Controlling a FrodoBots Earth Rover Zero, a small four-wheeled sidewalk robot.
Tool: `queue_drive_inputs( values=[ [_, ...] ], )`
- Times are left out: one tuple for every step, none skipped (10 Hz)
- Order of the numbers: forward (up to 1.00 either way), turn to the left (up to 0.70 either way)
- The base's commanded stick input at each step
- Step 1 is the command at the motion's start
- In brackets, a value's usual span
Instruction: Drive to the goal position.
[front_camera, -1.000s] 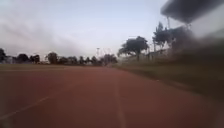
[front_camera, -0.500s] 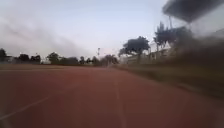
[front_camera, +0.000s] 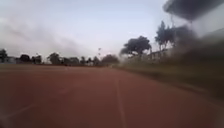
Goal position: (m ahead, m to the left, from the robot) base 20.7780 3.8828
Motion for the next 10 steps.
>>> queue_drive_inputs(
  values=[
    [0.7, 0.0],
    [0.7, 0.0],
    [0.7, 0.0],
    [0.7, 0.0],
    [0.7, 0.0],
    [0.7, 0.0],
    [0.7, 0.0],
    [0.7, 0.0],
    [0.7, 0.0],
    [0.7, 0.0]
  ],
)
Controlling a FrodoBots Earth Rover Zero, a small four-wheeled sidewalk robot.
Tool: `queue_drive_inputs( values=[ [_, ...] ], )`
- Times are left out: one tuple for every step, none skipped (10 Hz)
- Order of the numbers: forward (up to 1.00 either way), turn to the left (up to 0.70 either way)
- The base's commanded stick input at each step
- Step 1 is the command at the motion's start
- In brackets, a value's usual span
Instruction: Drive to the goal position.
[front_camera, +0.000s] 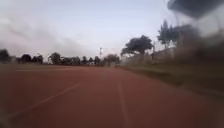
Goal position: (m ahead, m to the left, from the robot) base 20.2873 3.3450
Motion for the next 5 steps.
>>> queue_drive_inputs(
  values=[
    [0.7, 0.0],
    [0.7, 0.0],
    [0.7, 0.0],
    [0.7, 0.0],
    [0.7, 0.0]
  ],
)
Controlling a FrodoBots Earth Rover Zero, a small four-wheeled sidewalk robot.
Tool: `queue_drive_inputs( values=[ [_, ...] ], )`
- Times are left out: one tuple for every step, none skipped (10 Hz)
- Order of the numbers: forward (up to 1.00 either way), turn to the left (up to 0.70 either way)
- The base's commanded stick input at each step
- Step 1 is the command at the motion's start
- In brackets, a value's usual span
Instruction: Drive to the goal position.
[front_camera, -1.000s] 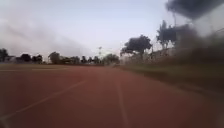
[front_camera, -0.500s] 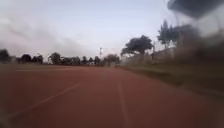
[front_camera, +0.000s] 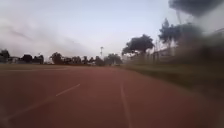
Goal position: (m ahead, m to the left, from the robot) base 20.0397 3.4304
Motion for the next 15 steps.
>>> queue_drive_inputs(
  values=[
    [0.7, -0.01],
    [0.7, -0.03],
    [0.7, -0.15],
    [0.7, -0.31],
    [0.7, -0.31],
    [0.7, -0.31],
    [0.7, -0.3],
    [0.7, -0.12],
    [0.7, 0.0],
    [0.7, 0.0],
    [0.7, 0.0],
    [0.7, 0.0],
    [0.7, 0.0],
    [0.7, 0.0],
    [0.7, 0.0]
  ],
)
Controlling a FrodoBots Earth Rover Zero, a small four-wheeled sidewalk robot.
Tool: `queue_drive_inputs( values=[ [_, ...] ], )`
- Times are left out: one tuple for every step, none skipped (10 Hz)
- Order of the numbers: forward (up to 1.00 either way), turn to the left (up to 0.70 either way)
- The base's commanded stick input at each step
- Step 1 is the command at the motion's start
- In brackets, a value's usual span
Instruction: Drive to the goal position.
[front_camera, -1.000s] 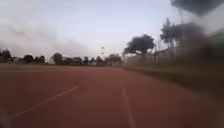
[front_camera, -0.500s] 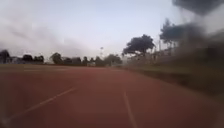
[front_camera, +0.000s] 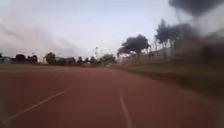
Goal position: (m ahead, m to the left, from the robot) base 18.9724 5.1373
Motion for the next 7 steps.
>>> queue_drive_inputs(
  values=[
    [0.7, 0.0],
    [0.7, 0.0],
    [0.7, 0.0],
    [0.7, 0.0],
    [0.7, 0.0],
    [0.7, 0.0],
    [0.7, 0.0]
  ],
)
